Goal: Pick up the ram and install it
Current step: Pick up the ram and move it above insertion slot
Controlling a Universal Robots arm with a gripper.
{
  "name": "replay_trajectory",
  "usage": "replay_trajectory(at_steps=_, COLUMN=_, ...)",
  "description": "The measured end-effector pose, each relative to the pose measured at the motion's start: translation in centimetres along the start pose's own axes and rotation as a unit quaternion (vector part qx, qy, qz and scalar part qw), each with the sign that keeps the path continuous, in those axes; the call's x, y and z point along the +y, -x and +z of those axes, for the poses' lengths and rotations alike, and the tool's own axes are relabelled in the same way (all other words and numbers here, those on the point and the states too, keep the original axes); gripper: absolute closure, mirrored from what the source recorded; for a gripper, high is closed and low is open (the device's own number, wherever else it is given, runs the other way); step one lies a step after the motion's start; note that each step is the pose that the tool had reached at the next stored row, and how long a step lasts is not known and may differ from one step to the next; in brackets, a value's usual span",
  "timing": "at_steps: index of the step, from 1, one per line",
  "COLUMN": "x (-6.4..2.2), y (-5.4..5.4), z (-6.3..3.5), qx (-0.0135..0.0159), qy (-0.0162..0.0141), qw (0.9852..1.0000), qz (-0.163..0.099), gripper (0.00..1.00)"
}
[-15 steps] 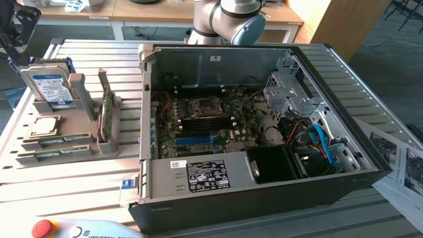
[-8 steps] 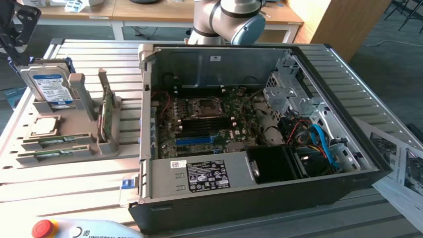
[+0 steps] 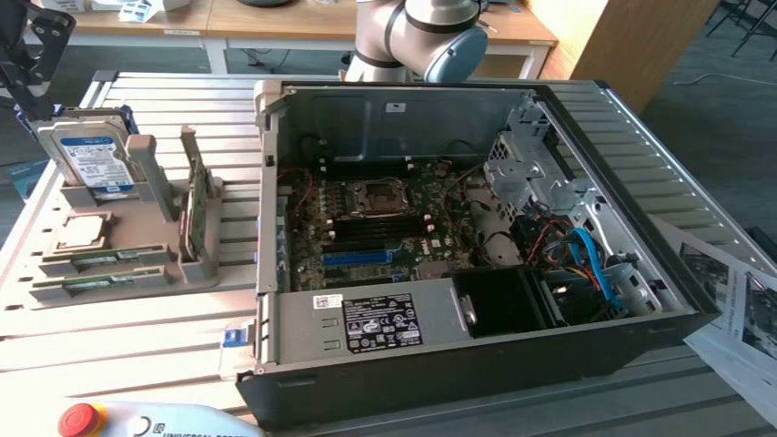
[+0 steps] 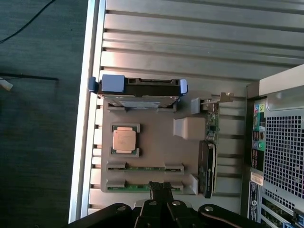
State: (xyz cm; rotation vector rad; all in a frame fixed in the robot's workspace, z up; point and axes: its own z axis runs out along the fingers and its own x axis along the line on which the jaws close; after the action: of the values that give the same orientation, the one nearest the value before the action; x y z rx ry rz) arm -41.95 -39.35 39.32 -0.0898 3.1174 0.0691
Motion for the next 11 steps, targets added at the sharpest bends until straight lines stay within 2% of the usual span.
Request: replay_trajectory(at_steps=11, x=0.00, y=0.00, z=0.00, qx=0.0011, qy=0.0006, qw=0.9997, qz=-0.026, gripper=0.90)
